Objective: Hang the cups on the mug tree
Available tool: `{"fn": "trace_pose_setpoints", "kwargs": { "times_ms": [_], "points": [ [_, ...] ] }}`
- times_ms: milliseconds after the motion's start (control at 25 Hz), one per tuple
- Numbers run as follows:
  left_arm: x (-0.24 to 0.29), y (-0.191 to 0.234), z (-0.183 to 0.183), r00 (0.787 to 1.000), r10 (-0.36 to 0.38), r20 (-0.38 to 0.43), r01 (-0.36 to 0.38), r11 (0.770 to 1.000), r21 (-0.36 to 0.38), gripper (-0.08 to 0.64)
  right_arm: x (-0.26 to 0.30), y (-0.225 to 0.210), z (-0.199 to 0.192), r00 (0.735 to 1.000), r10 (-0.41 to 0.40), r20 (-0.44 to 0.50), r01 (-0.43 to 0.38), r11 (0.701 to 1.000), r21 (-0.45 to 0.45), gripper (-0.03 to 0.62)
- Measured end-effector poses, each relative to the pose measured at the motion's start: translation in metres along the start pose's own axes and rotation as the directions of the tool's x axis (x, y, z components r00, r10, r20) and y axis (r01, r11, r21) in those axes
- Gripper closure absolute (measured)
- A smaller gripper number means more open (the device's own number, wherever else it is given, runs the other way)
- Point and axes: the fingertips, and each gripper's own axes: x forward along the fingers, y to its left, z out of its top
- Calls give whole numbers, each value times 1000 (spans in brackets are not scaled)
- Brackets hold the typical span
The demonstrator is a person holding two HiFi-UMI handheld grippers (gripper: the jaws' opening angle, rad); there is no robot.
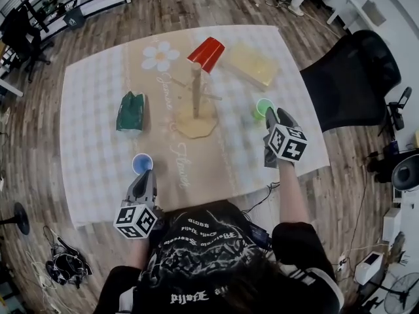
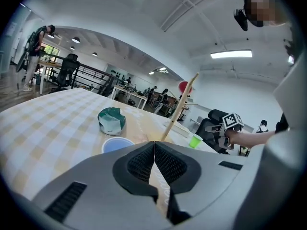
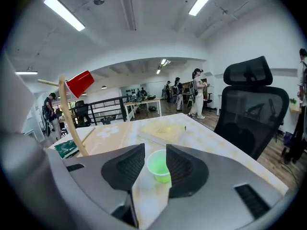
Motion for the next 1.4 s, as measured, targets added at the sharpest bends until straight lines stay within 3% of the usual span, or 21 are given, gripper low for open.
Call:
{"fn": "trace_pose_setpoints", "kwargs": {
  "times_ms": [440,800,960,1200,1400],
  "points": [
    [8,-8,-7,998,61,-18,-61,998,10,538,50,-46,-40,982,9,-187,10,995,102,474],
    [9,-8,-18,992,122,-31,-123,992,-23,538,71,-55,-47,973,70,-219,-24,978,206,489],
    [8,-9,-22,991,133,-27,-133,991,-23,538,73,-54,-46,974,66,-215,-22,979,202,540],
    [4,-9,-22,989,147,-19,-148,989,-31,538,72,-44,-43,974,80,-210,-43,983,176,549],
    [1,-6,-23,990,143,-14,-144,989,-30,538,63,-42,-37,984,15,-180,7,992,123,552]
  ]
}}
